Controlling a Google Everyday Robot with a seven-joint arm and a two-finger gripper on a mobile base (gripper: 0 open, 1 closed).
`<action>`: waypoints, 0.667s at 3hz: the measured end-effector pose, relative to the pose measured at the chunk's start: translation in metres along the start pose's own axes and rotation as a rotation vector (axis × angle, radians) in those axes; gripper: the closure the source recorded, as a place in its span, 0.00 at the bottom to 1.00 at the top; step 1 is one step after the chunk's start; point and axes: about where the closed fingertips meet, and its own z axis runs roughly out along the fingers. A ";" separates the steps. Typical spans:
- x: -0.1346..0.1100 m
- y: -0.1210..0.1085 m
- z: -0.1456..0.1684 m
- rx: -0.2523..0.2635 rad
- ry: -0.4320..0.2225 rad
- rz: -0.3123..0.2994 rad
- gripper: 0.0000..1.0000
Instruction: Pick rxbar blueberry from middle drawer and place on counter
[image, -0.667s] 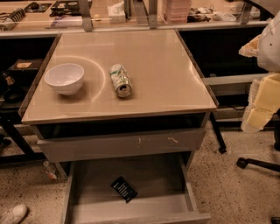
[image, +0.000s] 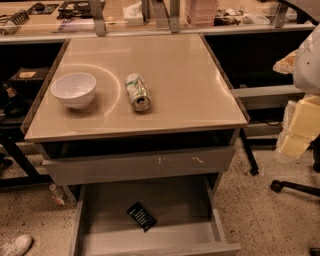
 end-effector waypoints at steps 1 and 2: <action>-0.006 0.029 0.012 -0.001 -0.012 0.008 0.00; -0.010 0.063 0.041 -0.030 -0.011 0.018 0.00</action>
Offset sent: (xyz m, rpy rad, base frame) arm -0.0740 0.0527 -0.0988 0.0312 0.0727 -0.0167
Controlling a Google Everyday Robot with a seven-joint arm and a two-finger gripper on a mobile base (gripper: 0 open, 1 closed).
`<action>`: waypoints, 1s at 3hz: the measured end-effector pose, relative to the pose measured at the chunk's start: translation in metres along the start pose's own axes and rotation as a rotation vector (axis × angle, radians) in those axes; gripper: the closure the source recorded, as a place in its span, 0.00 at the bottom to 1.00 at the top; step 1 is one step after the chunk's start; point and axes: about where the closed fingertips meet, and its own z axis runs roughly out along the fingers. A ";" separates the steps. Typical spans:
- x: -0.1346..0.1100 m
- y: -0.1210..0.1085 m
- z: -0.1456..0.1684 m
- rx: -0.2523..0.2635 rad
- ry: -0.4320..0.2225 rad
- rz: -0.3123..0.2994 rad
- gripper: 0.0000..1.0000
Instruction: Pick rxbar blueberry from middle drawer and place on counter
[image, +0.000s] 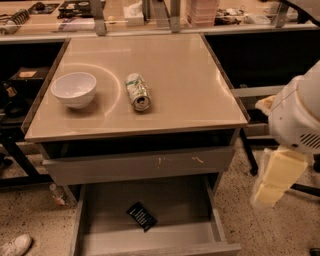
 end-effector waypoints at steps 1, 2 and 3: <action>-0.003 0.026 0.034 -0.039 -0.006 0.004 0.00; 0.000 0.030 0.040 -0.049 -0.001 0.005 0.00; 0.001 0.033 0.048 -0.061 -0.001 0.014 0.00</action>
Offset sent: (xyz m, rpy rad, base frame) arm -0.0134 0.0137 -0.0332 0.0150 0.0321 0.0053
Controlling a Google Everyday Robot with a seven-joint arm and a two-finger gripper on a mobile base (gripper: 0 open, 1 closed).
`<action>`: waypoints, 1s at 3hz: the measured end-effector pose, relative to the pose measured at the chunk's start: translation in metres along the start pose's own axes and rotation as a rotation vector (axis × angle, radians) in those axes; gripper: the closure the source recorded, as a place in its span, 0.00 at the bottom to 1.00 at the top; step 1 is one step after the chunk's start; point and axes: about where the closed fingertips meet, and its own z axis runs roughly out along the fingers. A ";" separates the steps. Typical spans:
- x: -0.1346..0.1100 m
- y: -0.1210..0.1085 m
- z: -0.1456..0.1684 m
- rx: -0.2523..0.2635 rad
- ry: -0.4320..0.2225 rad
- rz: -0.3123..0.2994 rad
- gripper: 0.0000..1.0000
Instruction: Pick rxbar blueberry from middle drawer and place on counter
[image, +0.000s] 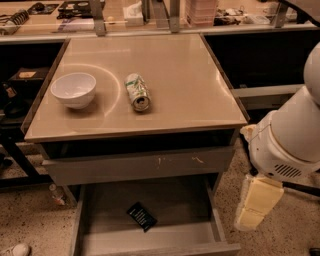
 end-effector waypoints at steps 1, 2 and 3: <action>-0.001 0.010 0.051 -0.055 -0.029 0.057 0.00; -0.009 0.010 0.108 -0.056 -0.076 0.087 0.00; -0.017 0.009 0.152 -0.045 -0.113 0.114 0.00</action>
Offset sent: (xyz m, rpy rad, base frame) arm 0.0368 0.0509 -0.1636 0.1705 0.0166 -0.0911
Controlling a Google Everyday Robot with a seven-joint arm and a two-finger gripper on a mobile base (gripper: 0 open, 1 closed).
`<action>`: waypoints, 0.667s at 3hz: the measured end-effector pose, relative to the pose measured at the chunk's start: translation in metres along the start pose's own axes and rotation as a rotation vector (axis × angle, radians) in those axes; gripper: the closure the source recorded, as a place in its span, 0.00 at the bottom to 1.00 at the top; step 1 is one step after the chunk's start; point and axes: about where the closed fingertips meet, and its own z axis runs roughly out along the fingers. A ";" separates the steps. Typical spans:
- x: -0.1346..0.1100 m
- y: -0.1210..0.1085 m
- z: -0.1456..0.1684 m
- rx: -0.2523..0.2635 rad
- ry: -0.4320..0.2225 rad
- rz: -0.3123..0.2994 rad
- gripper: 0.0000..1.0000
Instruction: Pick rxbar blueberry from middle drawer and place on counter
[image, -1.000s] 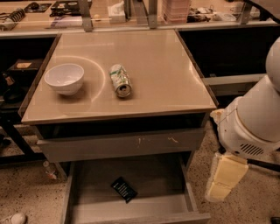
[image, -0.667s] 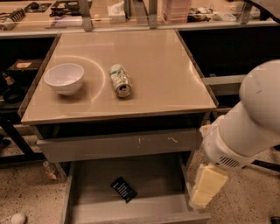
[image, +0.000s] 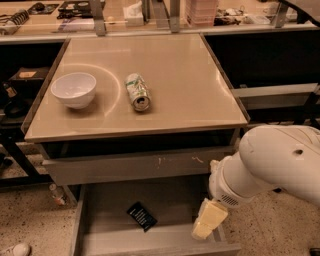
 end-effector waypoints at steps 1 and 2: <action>0.000 0.000 0.000 0.000 0.000 0.000 0.00; -0.003 0.015 0.034 -0.013 0.007 0.026 0.00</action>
Offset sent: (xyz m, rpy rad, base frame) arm -0.0186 0.0561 -0.1002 0.0144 0.0739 -0.0647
